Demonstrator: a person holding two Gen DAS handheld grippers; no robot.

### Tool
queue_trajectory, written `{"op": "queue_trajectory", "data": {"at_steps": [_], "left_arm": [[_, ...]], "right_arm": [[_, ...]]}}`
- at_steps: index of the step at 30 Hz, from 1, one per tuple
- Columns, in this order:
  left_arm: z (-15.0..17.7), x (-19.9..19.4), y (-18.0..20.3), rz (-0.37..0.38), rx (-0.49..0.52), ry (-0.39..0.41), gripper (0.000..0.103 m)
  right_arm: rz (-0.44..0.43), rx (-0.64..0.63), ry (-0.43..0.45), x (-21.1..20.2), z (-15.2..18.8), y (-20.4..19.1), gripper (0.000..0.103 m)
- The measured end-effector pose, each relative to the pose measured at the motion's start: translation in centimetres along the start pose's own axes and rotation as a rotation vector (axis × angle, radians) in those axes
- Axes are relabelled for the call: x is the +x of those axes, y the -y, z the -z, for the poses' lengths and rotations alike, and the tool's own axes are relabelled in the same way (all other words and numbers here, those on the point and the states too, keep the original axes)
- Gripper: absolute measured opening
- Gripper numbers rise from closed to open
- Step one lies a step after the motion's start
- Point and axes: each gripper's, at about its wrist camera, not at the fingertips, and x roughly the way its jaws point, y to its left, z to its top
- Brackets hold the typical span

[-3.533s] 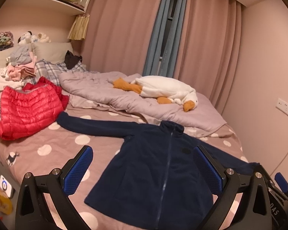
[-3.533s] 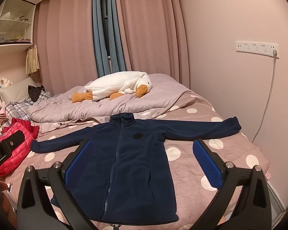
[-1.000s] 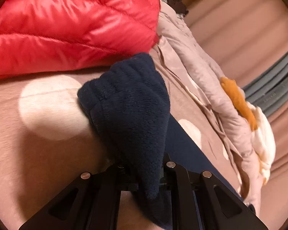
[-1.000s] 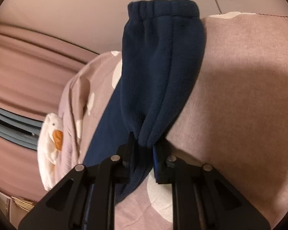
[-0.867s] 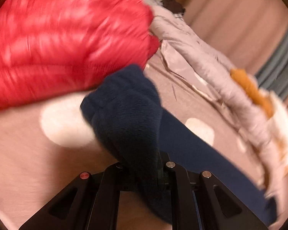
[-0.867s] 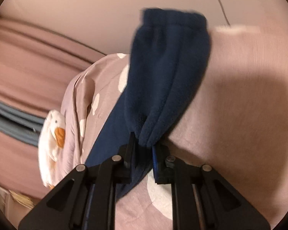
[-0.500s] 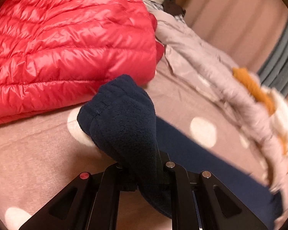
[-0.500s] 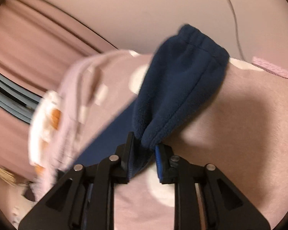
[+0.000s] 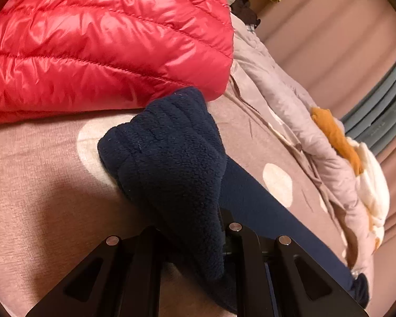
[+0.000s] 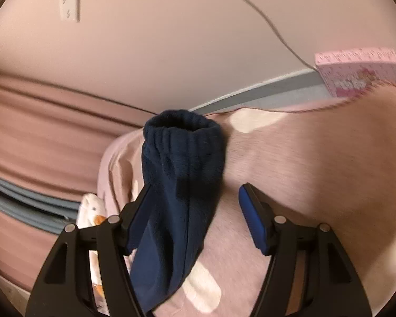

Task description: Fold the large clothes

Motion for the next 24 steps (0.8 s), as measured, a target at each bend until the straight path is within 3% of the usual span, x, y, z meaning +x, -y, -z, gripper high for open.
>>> {"op": "queue_trajectory", "data": {"at_steps": [1,3,5,8,15,20,24], "left_arm": [[0.0,0.1,0.2,-0.006,0.004,0.001,0.014],[0.0,0.2,0.3,-0.014,0.010,0.003,0.014],[0.0,0.3,0.5,-0.019,0.014,0.005,0.014],[0.1,0.2,0.4,-0.026,0.019,0.005,0.014],[0.2,0.4,0.6,-0.037,0.031,0.012,0.014],[0.3,0.4,0.4,-0.030,0.025,0.017,0.014],[0.2,0.5,0.0,-0.009,0.009,0.017,0.014]], "right_arm": [[0.008,-0.027,0.004,0.4,0.1,-0.4,0.066],[0.028,-0.084,0.020,0.8,0.6,-1.2,0.055],[0.077,-0.115,0.011,0.9,0.7,-0.8,0.013],[0.125,-0.200,-0.016,1.3,1.6,-1.9,0.013],[0.019,-0.376,0.003,-0.2,4.7,-9.6,0.012],[-0.200,-0.429,-0.077,-0.2,12.9,-18.4,0.012],[-0.364,-0.499,-0.267,1.4,23.1,-25.5,0.013]]}}
